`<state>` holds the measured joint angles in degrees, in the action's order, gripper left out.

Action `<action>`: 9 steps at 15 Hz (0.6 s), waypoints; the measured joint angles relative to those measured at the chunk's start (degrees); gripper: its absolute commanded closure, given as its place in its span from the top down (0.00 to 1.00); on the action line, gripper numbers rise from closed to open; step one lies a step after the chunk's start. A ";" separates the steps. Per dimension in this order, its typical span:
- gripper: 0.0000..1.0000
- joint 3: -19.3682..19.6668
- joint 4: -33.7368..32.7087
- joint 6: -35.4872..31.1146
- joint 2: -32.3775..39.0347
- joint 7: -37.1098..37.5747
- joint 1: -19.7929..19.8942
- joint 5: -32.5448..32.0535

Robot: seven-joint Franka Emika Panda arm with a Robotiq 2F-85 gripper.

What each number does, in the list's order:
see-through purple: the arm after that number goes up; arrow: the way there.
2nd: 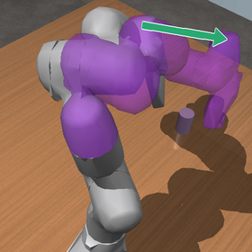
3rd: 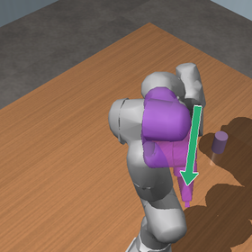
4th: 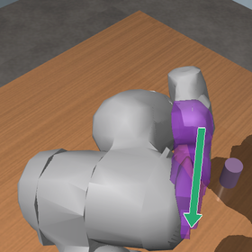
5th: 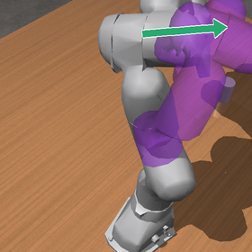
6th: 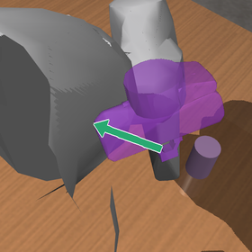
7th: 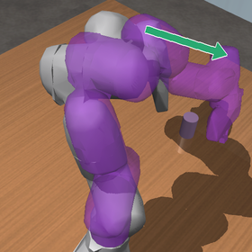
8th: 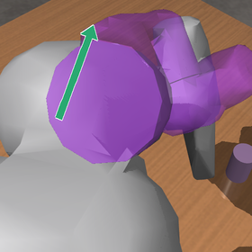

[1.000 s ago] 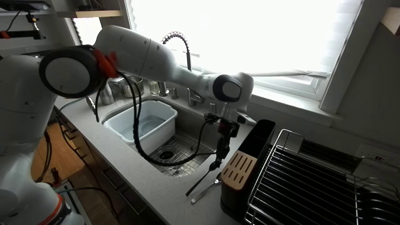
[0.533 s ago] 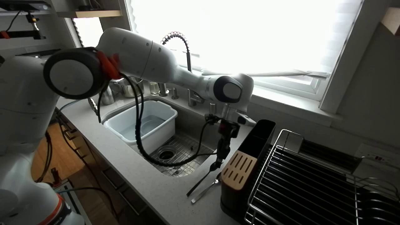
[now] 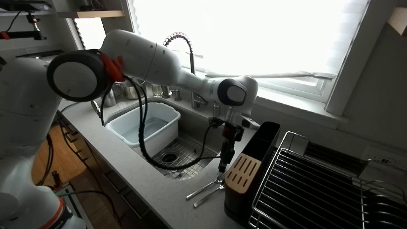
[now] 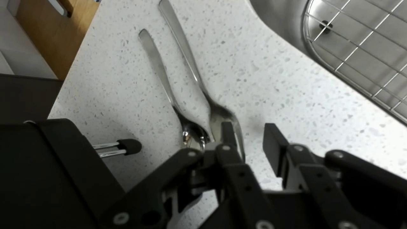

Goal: Remove the spoons from the rack and put them on the side of the rack

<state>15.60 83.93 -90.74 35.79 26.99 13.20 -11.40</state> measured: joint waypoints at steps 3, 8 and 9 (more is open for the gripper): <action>0.84 0.00 -0.22 0.00 -0.07 0.00 -0.03 0.28; 1.00 -0.03 -0.65 0.08 -2.58 1.10 -0.50 3.30; 1.00 -0.04 -0.63 0.10 -3.61 1.54 -0.69 4.08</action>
<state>15.55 83.30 -90.64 32.18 28.53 12.51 -7.32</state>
